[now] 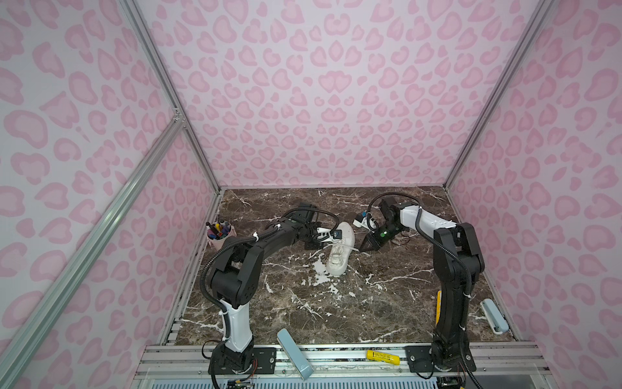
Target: Tie the shoes
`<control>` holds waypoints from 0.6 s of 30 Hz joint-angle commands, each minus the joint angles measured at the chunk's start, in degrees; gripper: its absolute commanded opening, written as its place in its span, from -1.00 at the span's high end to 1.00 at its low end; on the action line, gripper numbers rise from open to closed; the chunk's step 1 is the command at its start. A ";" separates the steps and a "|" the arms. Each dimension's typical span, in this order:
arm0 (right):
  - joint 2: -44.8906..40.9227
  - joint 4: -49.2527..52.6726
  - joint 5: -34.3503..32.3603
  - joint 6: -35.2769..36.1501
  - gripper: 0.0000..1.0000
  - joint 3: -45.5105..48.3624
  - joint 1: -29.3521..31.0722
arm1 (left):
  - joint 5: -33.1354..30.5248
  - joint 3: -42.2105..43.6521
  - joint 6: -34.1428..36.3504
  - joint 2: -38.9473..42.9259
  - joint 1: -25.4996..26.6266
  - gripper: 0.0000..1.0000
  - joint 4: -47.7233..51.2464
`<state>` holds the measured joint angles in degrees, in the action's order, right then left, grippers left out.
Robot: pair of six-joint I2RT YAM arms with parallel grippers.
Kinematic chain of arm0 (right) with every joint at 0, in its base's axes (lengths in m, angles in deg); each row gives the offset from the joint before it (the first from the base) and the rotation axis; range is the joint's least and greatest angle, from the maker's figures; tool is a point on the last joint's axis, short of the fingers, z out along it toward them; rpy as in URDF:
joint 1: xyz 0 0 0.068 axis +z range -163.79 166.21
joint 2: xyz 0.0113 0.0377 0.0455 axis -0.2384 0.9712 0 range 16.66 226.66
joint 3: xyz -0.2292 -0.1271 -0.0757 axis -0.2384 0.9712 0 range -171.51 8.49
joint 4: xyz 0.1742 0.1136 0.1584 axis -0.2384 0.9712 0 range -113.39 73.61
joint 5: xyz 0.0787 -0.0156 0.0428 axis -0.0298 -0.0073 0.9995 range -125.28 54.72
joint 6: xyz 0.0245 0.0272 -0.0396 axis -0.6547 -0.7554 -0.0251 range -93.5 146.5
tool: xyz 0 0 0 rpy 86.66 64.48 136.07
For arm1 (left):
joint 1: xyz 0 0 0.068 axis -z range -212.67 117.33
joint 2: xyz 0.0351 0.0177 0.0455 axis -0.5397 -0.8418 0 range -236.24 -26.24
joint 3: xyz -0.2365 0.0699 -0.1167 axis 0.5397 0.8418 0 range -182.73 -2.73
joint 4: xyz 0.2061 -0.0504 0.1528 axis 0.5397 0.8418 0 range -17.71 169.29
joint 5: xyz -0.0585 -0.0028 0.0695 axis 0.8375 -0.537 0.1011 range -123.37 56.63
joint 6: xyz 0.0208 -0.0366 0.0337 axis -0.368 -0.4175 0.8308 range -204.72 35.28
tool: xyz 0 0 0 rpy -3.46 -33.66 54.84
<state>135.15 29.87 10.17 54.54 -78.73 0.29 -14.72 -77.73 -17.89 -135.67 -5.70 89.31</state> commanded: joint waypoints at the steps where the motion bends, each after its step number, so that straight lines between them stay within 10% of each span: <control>1: 0.68 6.64 -9.09 -0.20 1.00 0.47 -0.82 | -10.44 -0.26 -1.20 0.00 -1.35 0.93 -0.59; 18: 1.36 6.95 -8.61 -0.17 1.00 -0.15 -0.72 | -9.78 -3.23 -1.92 -1.16 -1.47 0.93 1.37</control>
<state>135.81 29.13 10.20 54.49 -78.86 0.29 -14.74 -79.89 -19.57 -136.91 -5.92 90.29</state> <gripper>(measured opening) 0.049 0.060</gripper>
